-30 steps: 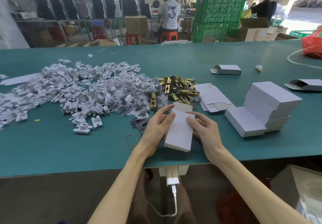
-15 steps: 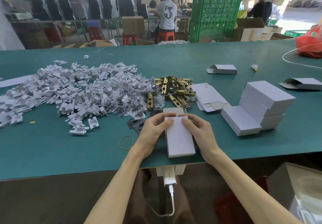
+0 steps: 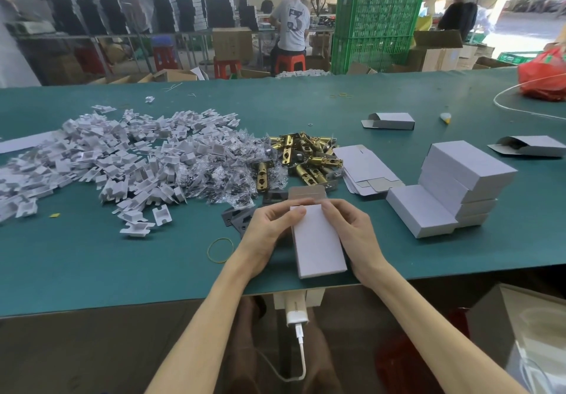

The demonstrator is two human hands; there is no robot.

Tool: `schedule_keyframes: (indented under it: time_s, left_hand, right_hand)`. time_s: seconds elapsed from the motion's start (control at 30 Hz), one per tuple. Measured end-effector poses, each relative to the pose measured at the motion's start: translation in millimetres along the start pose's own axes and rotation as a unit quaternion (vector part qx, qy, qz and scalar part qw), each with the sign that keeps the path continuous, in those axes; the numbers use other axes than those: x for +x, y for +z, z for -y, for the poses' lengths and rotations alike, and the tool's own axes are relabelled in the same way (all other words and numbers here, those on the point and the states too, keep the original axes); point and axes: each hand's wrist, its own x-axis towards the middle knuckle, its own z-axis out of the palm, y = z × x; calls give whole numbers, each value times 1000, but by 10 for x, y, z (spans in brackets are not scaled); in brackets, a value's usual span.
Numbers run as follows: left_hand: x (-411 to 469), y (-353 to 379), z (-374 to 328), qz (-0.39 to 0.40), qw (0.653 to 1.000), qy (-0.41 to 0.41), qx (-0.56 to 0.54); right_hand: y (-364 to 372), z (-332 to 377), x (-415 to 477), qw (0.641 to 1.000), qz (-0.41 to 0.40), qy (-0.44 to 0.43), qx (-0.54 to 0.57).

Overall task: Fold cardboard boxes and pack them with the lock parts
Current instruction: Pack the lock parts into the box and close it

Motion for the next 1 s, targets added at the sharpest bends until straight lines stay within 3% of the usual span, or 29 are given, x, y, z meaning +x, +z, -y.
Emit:
schedule_keyframes:
  time_s: [0.27, 0.53, 0.63, 0.8, 0.9, 1.0]
  left_hand:
    - [-13, -8, -10, -25, 1000, 17, 1]
    - [39, -30, -33, -150, 980, 70, -109]
    - [46, -53, -35, -184, 971, 86, -130]
    - [37, -81, -17, -169, 972, 102, -127]
    - [39, -50, -17, -122, 985, 92, -76]
    - [44, -32, 16, -129, 988, 74, -38]
  right_hand:
    - [35, 2, 31, 999, -36, 26, -4]
    - [73, -49, 25, 992, 65, -12, -107]
    - [75, -45, 32, 993, 70, -3, -94]
    - [-8, -65, 50, 1000, 2, -5, -5]
    - [-40, -85, 72, 997, -49, 15, 53]
    - [-50, -89, 94, 992, -82, 29, 88]
